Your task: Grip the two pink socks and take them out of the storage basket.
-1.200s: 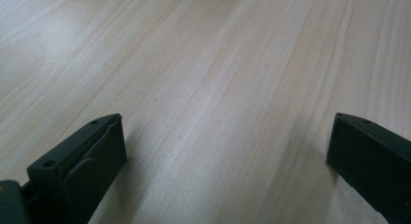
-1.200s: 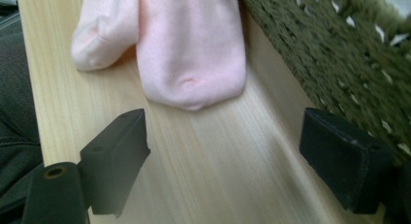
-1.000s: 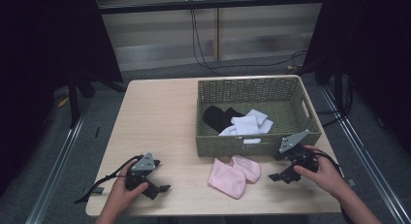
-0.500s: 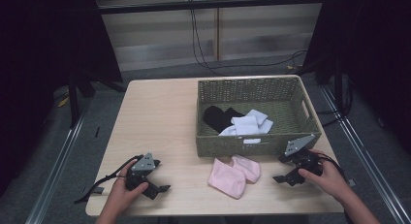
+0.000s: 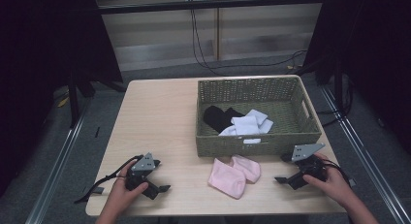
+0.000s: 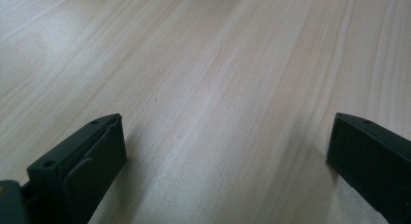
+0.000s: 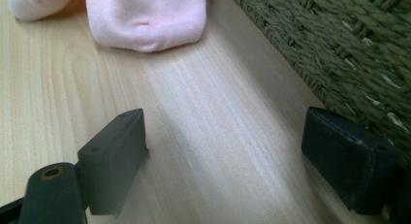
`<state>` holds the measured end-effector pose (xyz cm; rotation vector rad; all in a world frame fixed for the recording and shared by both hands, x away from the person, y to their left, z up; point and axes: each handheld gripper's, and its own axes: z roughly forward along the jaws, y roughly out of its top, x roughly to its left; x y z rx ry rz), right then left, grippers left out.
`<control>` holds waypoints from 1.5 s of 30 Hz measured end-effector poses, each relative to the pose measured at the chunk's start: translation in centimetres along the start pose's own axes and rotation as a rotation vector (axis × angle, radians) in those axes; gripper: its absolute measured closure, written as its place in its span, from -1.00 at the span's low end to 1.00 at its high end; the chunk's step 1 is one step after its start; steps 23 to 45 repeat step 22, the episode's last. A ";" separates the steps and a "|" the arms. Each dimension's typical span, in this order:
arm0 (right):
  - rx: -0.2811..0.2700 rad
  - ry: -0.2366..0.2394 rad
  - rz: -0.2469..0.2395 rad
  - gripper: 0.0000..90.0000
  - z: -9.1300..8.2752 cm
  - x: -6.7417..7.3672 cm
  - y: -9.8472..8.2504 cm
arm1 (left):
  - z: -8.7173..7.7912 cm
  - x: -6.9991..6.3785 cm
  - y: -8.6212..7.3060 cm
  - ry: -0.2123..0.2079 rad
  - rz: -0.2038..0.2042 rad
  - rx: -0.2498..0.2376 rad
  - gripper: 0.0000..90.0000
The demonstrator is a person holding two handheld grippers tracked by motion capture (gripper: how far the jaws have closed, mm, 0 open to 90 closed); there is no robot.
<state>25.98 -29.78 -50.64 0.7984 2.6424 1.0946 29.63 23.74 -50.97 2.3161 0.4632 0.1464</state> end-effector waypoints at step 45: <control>-0.046 -0.034 0.015 -0.68 0.1 0.1 -0.6 | 0.0 0.0 0.0 -0.002 -0.001 -0.003 -1.00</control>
